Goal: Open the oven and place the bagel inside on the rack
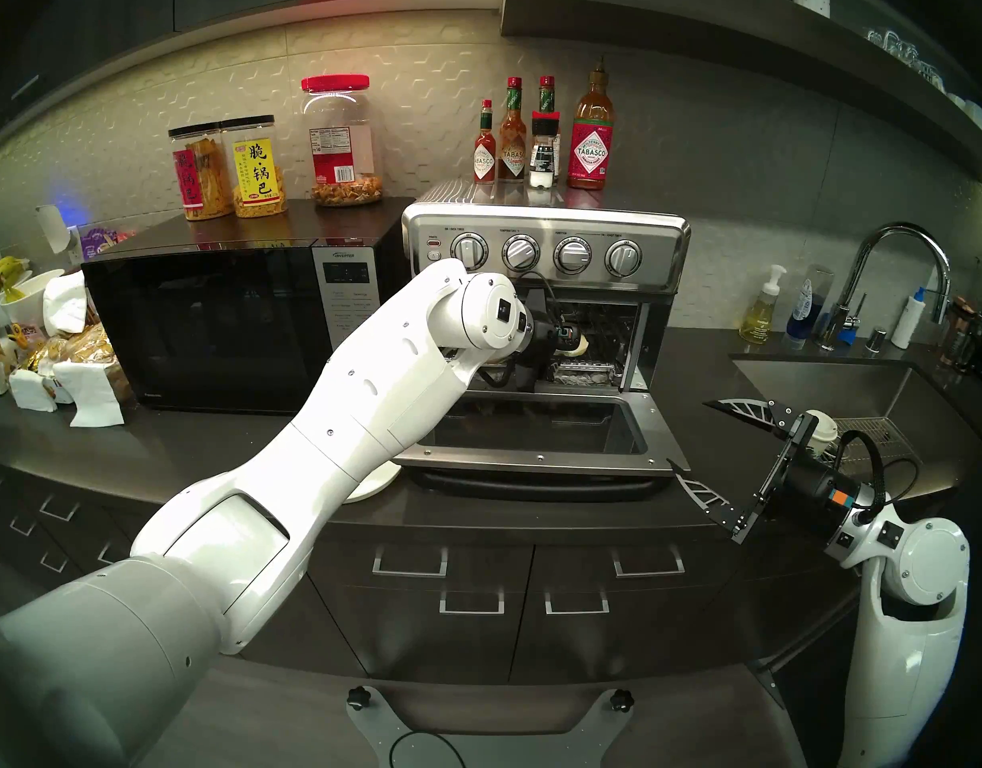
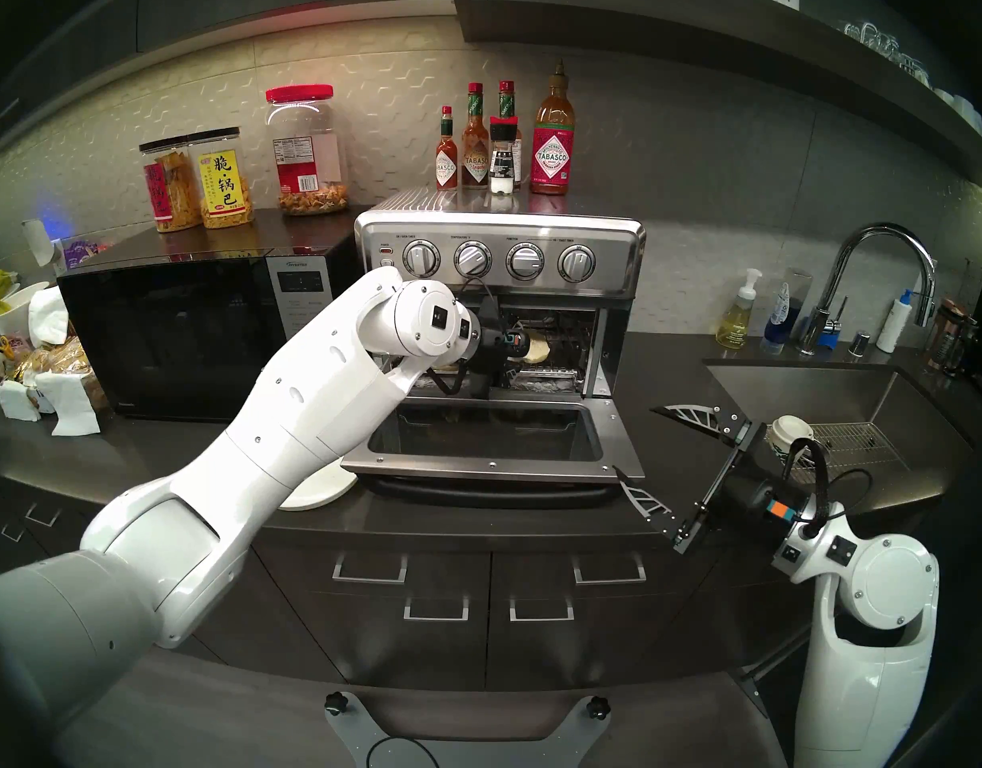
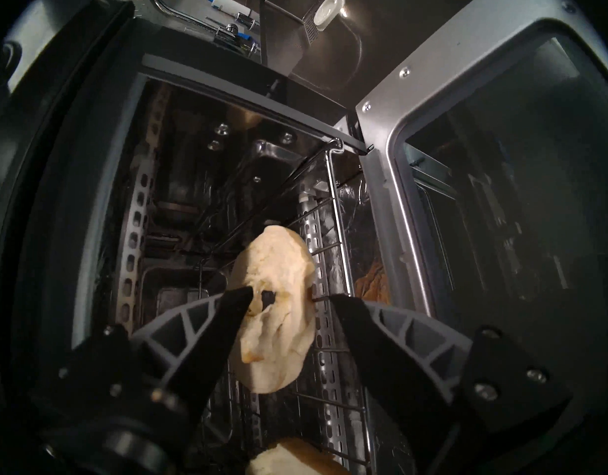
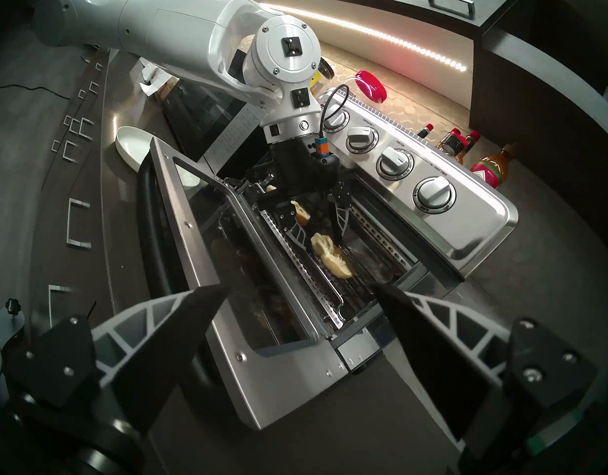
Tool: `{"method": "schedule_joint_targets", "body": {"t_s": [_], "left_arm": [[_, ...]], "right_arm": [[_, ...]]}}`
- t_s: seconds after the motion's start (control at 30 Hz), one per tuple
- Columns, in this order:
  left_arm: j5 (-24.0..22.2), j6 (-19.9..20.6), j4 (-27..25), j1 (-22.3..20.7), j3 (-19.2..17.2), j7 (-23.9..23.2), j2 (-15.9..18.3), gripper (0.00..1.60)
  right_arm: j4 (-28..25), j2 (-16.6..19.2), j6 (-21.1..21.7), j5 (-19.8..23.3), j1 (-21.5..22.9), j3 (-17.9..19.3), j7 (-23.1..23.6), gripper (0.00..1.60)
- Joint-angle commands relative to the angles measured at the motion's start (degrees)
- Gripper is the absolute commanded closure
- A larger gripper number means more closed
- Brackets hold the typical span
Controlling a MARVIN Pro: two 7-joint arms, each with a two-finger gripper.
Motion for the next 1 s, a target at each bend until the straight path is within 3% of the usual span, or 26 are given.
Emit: {"method": "schedule_joint_targets", "body": {"t_s": [0.0, 0.5, 0.53, 0.57, 0.6, 0.7, 0.73, 0.77, 0.97], "left_arm": [[-0.84, 1.30, -5.67, 0.81, -0.95, -1.21, 0.70, 0.00], [-1.93, 4.09, -13.94, 4.65, -2.97, -3.77, 4.16, 0.04], [-2.03, 3.97, -14.18, 4.94, -3.18, -3.63, 4.30, 0.48], [-2.05, 3.93, -14.24, 5.01, -3.21, -3.61, 4.35, 1.52], [-2.07, 3.91, -14.32, 5.13, -3.28, -3.53, 4.37, 1.60], [-2.15, 3.71, -14.57, 5.34, -3.34, -3.44, 4.44, 1.60], [-2.09, 3.76, -14.71, 5.41, -3.32, -3.42, 4.47, 1.44], [-2.09, 3.83, -14.85, 5.56, -3.38, -3.18, 4.46, 0.00], [-2.34, 4.00, -15.25, 5.61, -3.64, -2.95, 4.56, 0.00]], "right_arm": [[-0.80, 0.10, 0.11, 0.56, 0.31, -0.07, 0.13, 0.00], [-0.81, 0.11, 0.13, 0.58, 0.31, -0.07, 0.14, 0.00], [-0.81, 0.11, 0.13, 0.58, 0.31, -0.06, 0.14, 0.00], [-0.81, 0.11, 0.13, 0.58, 0.31, -0.06, 0.14, 0.00], [-0.81, 0.11, 0.13, 0.58, 0.31, -0.06, 0.14, 0.00], [-0.81, 0.11, 0.13, 0.58, 0.31, -0.07, 0.14, 0.00], [-0.81, 0.11, 0.13, 0.58, 0.31, -0.07, 0.14, 0.00], [-0.81, 0.11, 0.13, 0.58, 0.31, -0.07, 0.14, 0.00], [-0.81, 0.11, 0.13, 0.58, 0.31, -0.07, 0.14, 0.00]]}}
